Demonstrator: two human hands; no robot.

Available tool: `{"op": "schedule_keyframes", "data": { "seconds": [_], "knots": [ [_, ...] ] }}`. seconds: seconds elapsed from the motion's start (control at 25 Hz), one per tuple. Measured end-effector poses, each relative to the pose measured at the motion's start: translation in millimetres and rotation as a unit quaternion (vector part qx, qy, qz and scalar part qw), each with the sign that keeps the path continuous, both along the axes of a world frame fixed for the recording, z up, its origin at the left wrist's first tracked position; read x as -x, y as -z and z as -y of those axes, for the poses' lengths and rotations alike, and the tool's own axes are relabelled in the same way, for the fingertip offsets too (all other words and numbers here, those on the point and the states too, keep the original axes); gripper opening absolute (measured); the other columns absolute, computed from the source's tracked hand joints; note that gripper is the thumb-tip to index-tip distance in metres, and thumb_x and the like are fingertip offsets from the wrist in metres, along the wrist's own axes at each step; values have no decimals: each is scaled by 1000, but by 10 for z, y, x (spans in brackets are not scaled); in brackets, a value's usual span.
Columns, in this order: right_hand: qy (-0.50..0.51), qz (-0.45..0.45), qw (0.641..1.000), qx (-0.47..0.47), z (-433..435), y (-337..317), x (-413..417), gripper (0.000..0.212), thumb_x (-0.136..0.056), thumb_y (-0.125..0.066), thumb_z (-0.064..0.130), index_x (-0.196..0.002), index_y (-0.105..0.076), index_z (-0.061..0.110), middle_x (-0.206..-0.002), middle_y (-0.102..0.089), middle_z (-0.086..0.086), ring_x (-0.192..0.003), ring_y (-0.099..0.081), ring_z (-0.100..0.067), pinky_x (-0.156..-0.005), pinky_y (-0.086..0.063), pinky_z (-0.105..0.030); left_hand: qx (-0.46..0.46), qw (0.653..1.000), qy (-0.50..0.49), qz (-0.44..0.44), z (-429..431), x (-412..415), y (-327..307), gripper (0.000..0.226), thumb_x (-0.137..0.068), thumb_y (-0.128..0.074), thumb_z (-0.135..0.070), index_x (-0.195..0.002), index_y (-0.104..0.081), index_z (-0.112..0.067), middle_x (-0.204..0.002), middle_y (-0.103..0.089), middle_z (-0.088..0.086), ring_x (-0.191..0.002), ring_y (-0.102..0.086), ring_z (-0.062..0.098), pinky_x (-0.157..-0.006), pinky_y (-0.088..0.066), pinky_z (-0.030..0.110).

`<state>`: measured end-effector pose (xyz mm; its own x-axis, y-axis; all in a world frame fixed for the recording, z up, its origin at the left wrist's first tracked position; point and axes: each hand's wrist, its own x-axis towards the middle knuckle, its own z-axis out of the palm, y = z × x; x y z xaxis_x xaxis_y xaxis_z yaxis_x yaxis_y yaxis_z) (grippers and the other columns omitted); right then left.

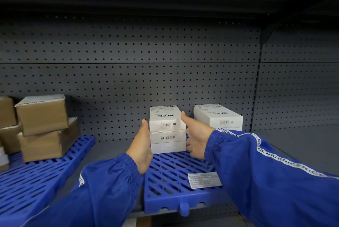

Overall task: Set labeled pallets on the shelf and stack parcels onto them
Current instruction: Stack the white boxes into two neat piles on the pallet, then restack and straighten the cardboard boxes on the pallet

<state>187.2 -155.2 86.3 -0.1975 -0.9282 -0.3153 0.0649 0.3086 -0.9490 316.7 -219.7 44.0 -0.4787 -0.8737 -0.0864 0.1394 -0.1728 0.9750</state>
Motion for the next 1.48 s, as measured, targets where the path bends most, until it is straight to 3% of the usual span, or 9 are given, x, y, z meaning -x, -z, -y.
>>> {"op": "schedule_keyframes", "data": {
  "seconds": [0.12,0.28,0.56,0.64,0.72,0.84,0.92,1.16,1.48],
  "knots": [
    [13,7,1000,-5,40,14,-25,76,-89,-28,64,-148,-14,19,-154,-24,-6,-142,-21,-23,-116,-11,-37,9,1000,-12,-5,22,9,21,58,-92,-13,-59,-99,-61,-27,-90,-69,-5,-89,-63,13,-73,-47,26],
    [17,20,1000,1,43,17,-51,74,-89,-29,63,-147,-19,17,-152,-29,-7,-140,-27,-23,-115,-14,-37,21,1000,3,-7,32,-7,39,60,-92,-13,-59,-97,-64,-28,-78,-75,-9,-94,-64,16,-89,-46,34],
    [10,19,1000,-2,10,-12,-65,74,-88,-31,64,-146,-23,19,-150,-33,-7,-138,-31,-24,-115,-16,-38,19,1000,2,3,-5,-17,-6,62,-93,-12,-59,-115,-59,-25,-75,-74,-10,-82,-67,10,-78,-49,28],
    [-5,4,1000,2,-17,-19,-53,74,-84,-33,68,-142,-33,21,-144,-42,-9,-132,-40,-25,-111,-26,-40,14,999,1,31,-176,-61,-110,65,-93,-13,-57,-132,-48,-19,-102,-71,-3,-85,-65,7,-70,-50,26],
    [-29,-18,999,0,-96,-130,-87,64,-85,-33,67,-124,-49,19,-119,-61,-12,-115,-52,-23,-93,-43,-36,-5,999,0,46,-315,-183,-251,67,-94,-15,-56,-143,-31,-13,-141,-45,8,-119,-49,15,-90,-43,31],
    [-35,-43,998,27,-190,-373,-250,85,-80,-38,70,-148,-13,23,-153,-19,-18,-140,-18,-34,-112,-22,-45,5,998,-49,35,-227,-540,-409,75,-90,-20,-64,-148,-12,-18,-156,-15,6,-142,-17,21,-113,-17,36],
    [-44,-40,997,58,-247,-533,-556,89,-81,-38,69,-148,2,26,-156,1,-18,-144,-4,-34,-115,-11,-45,35,996,-83,24,-142,-874,-527,74,-91,-20,-62,-148,-17,-14,-154,-23,10,-141,-24,22,-113,-20,37],
    [-111,-57,989,84,-78,-614,-1656,88,-82,-38,66,-147,4,25,-157,0,-14,-140,-15,-23,-115,-9,-44,149,982,-114,36,-197,-2074,-873,62,-95,-24,-53,-120,-56,-6,-120,-60,11,-108,-58,24,-91,-46,34],
    [-146,-15,987,67,412,-384,-2754,84,-86,-44,60,-148,-8,18,-157,-9,-12,-143,-14,-30,-113,-19,-42,186,923,-314,123,0,-3599,-1042,33,-95,-41,-33,-81,-63,-12,-96,-66,11,-76,-58,18,-75,-47,31]
  ]
}}
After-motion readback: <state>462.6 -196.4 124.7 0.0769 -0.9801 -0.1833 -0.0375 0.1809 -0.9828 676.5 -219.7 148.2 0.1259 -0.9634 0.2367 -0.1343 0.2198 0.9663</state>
